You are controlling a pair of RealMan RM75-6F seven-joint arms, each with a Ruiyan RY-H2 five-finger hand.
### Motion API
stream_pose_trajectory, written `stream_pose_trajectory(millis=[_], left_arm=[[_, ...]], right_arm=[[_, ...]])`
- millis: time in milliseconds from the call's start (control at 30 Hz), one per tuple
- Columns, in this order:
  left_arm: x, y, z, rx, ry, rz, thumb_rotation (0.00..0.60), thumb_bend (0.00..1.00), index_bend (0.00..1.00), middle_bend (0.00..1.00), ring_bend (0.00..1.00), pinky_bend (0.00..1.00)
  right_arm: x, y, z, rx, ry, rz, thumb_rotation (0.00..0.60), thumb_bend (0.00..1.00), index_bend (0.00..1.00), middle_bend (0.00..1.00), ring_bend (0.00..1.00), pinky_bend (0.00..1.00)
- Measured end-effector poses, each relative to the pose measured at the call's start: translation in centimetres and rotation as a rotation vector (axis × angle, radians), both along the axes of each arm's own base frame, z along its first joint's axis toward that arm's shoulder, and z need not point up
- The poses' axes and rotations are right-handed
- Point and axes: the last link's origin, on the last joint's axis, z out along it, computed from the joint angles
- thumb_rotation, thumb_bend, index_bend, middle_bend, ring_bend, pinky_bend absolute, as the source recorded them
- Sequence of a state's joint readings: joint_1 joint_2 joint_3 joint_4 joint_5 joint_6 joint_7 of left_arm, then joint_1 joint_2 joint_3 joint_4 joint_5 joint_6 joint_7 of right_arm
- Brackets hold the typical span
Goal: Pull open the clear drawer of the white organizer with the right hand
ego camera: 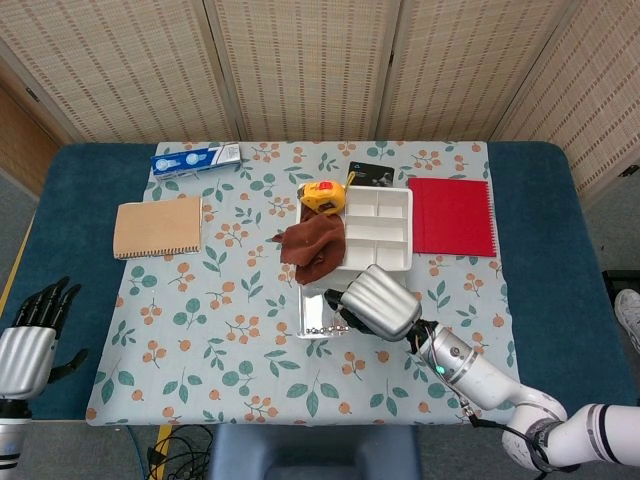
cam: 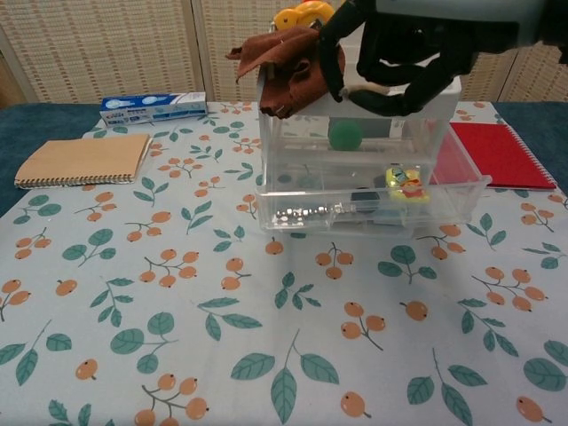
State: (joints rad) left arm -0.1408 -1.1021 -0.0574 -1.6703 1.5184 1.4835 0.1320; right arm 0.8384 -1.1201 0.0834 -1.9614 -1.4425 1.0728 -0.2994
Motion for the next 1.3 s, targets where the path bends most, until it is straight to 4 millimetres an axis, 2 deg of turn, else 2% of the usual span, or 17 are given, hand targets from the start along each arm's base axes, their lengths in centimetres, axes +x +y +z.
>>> stream_pose_trajectory(millis=[167,300,567,700,800,1000,1133,1200,1300], left_arm=[[0.2,0.1,-0.1,-0.003,0.000,-0.006,0.600,0.20,0.07,0.04,0.07,0.11],[0.3,0.1,-0.3,-0.012,-0.002,-0.008,0.600,0.20,0.07,0.04,0.07,0.11],[0.9,0.4,-0.8,-0.025,-0.002,-0.027,0.600,0.20,0.07,0.04,0.07,0.11],[1.0,0.4,-0.8,-0.025,0.003,-0.025,0.600,0.20,0.07,0.04,0.07,0.11],[1.1,0.4,-0.7,-0.024,0.009,-0.025,0.600,0.20,0.07,0.04,0.07,0.11],[1.3,0.2,-0.5,-0.020,0.016,-0.022,0.600,0.20,0.07,0.04,0.07,0.11],[1.4,0.1,-0.6,-0.025,0.017,-0.019,0.600,0.20,0.07,0.04,0.07,0.11],[1.4,0.1,-0.6,-0.026,0.018,-0.020,0.600,0.20,0.07,0.04,0.07,0.11],[1.4,0.1,-0.6,-0.027,0.018,-0.020,0.600,0.20,0.07,0.04,0.07,0.11]], right_arm=[[-2.5,1.1,1.8,-0.033,-0.020,-0.035,0.600,0.54,0.58,0.92,1.00,1.00],[-5.7,2.0,3.0,-0.064,-0.007,-0.113,0.600,0.54,0.58,0.93,1.00,1.00],[-11.9,1.8,3.6,-0.093,0.047,-0.267,0.600,0.54,0.58,0.93,1.00,1.00],[-14.8,1.7,2.3,-0.069,0.055,-0.338,0.600,0.54,0.58,0.92,1.00,1.00],[-16.3,1.6,1.0,-0.043,0.062,-0.368,0.600,0.54,0.58,0.92,1.00,1.00],[-18.0,1.3,-1.9,-0.007,0.091,-0.362,0.600,0.54,0.58,0.91,1.00,1.00],[-18.1,1.3,-3.6,0.027,0.097,-0.341,0.600,0.52,0.56,0.89,1.00,1.00],[-18.0,1.3,-4.4,0.043,0.100,-0.329,0.600,0.47,0.50,0.89,1.00,1.00],[-17.8,1.3,-4.9,0.049,0.108,-0.324,0.600,0.34,0.39,0.90,1.00,1.00]])
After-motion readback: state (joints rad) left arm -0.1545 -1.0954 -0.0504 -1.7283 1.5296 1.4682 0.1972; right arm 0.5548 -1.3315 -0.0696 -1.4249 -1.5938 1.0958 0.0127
